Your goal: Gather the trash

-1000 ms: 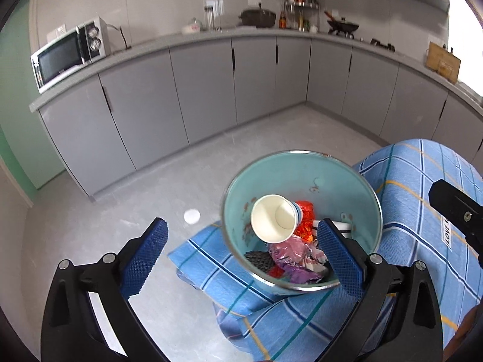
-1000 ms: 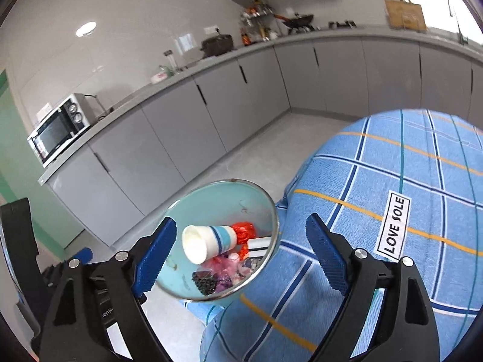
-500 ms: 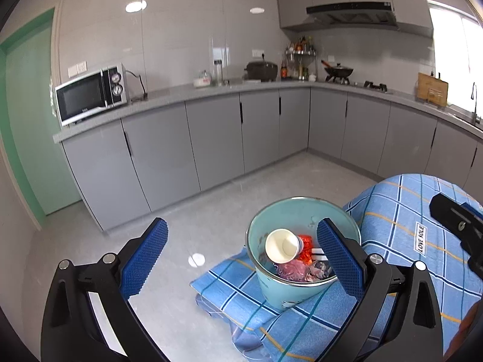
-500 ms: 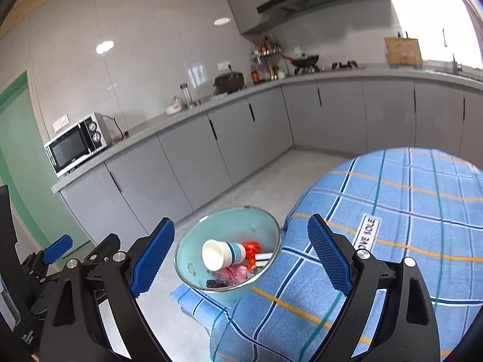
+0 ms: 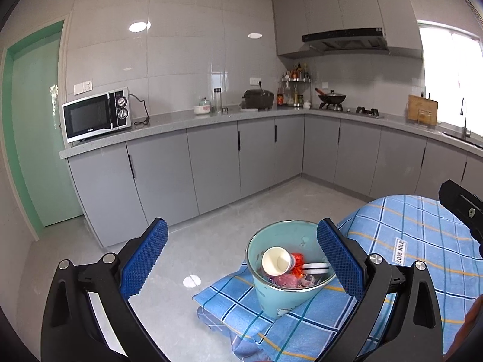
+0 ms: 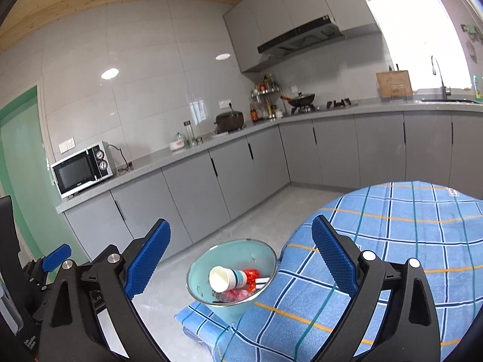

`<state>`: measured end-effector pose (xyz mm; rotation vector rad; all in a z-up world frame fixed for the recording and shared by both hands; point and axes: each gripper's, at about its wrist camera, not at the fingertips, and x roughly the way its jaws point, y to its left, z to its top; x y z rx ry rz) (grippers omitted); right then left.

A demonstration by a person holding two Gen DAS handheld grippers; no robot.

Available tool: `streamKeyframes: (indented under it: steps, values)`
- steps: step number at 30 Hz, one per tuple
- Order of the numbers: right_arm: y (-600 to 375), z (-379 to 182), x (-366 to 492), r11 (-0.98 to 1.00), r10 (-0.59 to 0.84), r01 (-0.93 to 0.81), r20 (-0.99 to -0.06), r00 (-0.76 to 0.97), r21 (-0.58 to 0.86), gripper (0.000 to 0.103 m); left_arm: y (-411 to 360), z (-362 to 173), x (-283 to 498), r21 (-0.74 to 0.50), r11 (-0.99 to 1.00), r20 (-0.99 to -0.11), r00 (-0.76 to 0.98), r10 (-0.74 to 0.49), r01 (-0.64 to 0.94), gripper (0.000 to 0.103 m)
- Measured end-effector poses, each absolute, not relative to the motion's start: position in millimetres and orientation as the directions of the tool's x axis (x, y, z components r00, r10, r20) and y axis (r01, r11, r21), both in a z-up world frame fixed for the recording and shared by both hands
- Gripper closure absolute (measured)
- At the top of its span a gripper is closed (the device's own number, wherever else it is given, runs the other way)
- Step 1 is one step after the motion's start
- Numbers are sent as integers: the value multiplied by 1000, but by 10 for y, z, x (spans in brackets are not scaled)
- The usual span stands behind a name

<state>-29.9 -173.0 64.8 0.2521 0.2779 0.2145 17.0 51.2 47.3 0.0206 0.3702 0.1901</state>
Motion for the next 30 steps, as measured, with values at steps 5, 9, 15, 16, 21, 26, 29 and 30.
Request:
streamKeyframes:
  steps: [5, 9, 15, 16, 21, 26, 29, 30]
  values:
    - [-1737, 726, -412, 948, 234, -175, -210, 949, 265, 9, 518, 535, 74, 53, 985, -337, 925, 175, -167, 6]
    - [-1735, 754, -461, 948, 233, -177, -200, 952, 264, 8, 537, 581, 12, 50, 985, -327, 929, 171, -164, 6]
    - [-1716, 756, -499, 948, 235, -181, -195, 952, 261, 8, 554, 600, -40, 48, 984, -326, 929, 175, -169, 6]
    - [-1712, 757, -508, 949, 233, -180, -193, 953, 258, 8, 549, 599, -40, 49, 984, -326, 929, 176, -169, 6]
    - [-1702, 760, -511, 949, 231, -175, -199, 953, 262, 8, 543, 606, -29, 52, 984, -332, 926, 180, -172, 6]
    - [-1692, 752, -500, 949, 229, -171, -205, 952, 266, 8, 526, 611, -26, 54, 984, -332, 926, 178, -170, 6]
    - [-1684, 753, -493, 948, 232, -173, -210, 950, 268, 8, 524, 605, -19, 59, 984, -335, 926, 177, -166, 6]
    - [-1684, 753, -496, 947, 234, -174, -210, 949, 269, 8, 524, 604, -20, 59, 984, -335, 926, 176, -166, 6]
